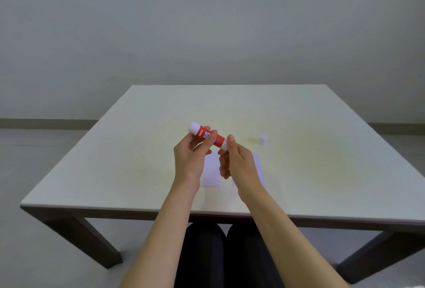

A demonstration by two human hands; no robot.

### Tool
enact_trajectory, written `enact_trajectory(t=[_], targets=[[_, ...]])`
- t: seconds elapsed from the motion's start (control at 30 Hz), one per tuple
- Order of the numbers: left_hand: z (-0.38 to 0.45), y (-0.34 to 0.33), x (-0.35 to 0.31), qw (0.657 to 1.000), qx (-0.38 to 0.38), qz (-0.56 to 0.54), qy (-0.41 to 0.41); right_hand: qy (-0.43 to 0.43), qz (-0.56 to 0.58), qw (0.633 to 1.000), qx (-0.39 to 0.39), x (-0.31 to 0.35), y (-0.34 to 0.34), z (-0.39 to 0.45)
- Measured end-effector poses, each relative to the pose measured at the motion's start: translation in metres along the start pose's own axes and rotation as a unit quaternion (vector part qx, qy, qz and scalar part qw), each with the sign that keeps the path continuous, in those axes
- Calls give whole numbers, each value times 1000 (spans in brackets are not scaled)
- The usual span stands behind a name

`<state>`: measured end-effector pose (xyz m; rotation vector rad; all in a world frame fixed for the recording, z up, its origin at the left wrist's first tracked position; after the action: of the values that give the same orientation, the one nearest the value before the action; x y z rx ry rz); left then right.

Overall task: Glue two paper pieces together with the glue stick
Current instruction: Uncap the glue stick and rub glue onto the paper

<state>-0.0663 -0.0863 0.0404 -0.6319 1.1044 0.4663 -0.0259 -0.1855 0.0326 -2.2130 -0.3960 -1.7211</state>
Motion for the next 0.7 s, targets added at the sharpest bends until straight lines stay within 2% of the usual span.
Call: enact_trajectory(t=[0.13,0.23,0.53,0.6,0.67,0.7], targets=[[1,-5,-2,1000,6,-7,-7,63,-27,997,20,4,0,-2],[1,-7,-2,1000,2,-19,-3,100,-16,995,-7,5,-2,-4],[0,-1,0,1000,3,-21,1,86,-77,992,-43,4,-3,2],[0,-2,-1,1000,9,-14,-3,42,-60,997,-38,5,-2,3],[-1,-3,-1,1000,22,-2,-11,-78,39,996,28,8,1,4],[-1,-2,-1,1000,25,5,-16,-157,101,979,77,10,4,3]])
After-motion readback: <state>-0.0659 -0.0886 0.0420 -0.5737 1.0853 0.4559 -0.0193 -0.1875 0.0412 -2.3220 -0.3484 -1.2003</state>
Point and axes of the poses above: each hand's wrist, its own z-axis towards the middle knuckle, its own y-axis out of the back of the hand, x = y × z, the point moved 1 cm from there along z, towards the middle knuckle, and after that the axes turned 12 degrees about -y, right-handed, at the moved point
